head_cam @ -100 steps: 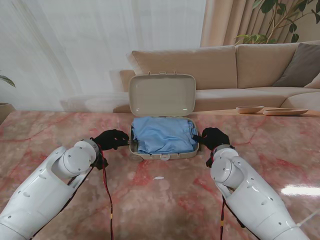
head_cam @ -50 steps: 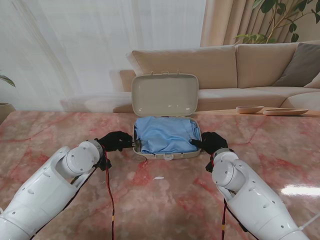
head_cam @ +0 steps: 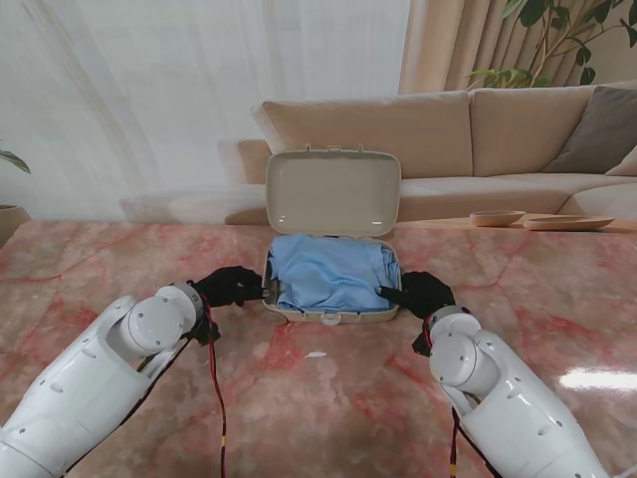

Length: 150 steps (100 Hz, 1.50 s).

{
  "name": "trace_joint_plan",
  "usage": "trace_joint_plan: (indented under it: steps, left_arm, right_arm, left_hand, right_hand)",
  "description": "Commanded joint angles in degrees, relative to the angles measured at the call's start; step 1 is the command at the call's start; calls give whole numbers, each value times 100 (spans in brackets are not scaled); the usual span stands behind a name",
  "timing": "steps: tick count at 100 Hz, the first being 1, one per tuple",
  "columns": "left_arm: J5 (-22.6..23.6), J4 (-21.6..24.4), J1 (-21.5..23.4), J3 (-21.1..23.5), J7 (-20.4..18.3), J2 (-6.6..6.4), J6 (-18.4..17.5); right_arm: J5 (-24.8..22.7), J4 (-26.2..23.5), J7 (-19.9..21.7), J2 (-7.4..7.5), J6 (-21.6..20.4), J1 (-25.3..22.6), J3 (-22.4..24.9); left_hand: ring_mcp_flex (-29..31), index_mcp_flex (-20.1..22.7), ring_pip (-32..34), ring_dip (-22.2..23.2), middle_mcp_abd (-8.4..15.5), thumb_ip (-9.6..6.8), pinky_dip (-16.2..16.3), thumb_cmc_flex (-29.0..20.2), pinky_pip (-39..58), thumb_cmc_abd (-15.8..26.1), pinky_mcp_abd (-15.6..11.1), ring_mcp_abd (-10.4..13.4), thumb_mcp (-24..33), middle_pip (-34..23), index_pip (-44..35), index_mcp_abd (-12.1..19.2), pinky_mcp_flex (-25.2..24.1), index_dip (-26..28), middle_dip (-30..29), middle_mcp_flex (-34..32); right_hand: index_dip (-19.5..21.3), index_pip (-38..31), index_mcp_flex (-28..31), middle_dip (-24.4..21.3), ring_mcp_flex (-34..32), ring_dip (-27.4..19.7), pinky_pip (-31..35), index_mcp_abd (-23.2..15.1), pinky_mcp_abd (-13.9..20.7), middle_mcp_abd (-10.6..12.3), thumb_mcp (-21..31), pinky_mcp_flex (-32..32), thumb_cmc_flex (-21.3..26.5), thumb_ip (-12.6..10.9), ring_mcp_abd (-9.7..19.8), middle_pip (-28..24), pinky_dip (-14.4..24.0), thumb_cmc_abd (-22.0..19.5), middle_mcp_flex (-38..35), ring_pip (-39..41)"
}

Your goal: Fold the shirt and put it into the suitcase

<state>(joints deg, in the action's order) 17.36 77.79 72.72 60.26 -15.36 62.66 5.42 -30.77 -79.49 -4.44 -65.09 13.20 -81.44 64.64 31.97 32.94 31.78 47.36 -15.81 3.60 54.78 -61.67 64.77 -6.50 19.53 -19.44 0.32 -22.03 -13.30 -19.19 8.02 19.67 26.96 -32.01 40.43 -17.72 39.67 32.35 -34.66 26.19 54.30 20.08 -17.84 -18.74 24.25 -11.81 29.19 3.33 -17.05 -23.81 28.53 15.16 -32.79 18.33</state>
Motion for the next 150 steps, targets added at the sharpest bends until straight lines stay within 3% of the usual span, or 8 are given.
trace_joint_plan:
  steps: [1, 61, 110, 150]
  left_arm:
    - [-8, 91, 131, -28, -68, 10, -66]
    - [306, 940, 1033, 390, -182, -128, -322]
    - [544, 1621, 1831, 775, -185, -186, -320]
    - [723, 1914, 2254, 1050, -71, -182, -214]
  right_arm:
    - [3, -125, 126, 0, -70, -168, 1]
    - [-112, -1304, 594, 169, -511, -1431, 661]
    - [-107, -2013, 890, 248, -786, -2385, 1087]
    - [-159, -2221, 1064, 284, -811, -2680, 1298]
  left_hand:
    - [-190, 122, 10, -52, 16, -82, -27, -109, -6, 342, 121, -213, -208, 98, -165, 704, -80, 87, 23, 4]
    - [-173, 114, 23, -45, 14, -80, -29, -89, -5, 385, 121, -212, -217, 109, -162, 729, -80, 90, 24, -6]
    - [-173, 105, 28, -41, -5, -80, -29, -87, -4, 415, 121, -224, -218, 119, -143, 731, -80, 89, 23, -6]
    - [-187, 78, 8, -49, -18, -81, -30, -97, -4, 408, 121, -230, -218, 147, -130, 783, -80, 93, 12, -3]
  right_hand:
    - [90, -148, 228, -40, 53, 160, 48, -714, -46, -92, -136, 58, 189, -217, -90, 87, 172, -109, -6, 1]
    - [60, -118, 201, -61, 70, 160, -10, -689, -174, -143, -327, 79, 295, -232, -163, 223, 195, -298, -52, -74]
    - [34, -85, 148, -69, 102, 149, -64, -657, -204, -172, -424, 91, 358, -247, -186, 328, 217, -385, -37, -142]
    - [22, -75, 130, -58, 105, 159, -82, -631, -209, -198, -483, 81, 393, -254, -201, 363, 238, -430, -48, -146]
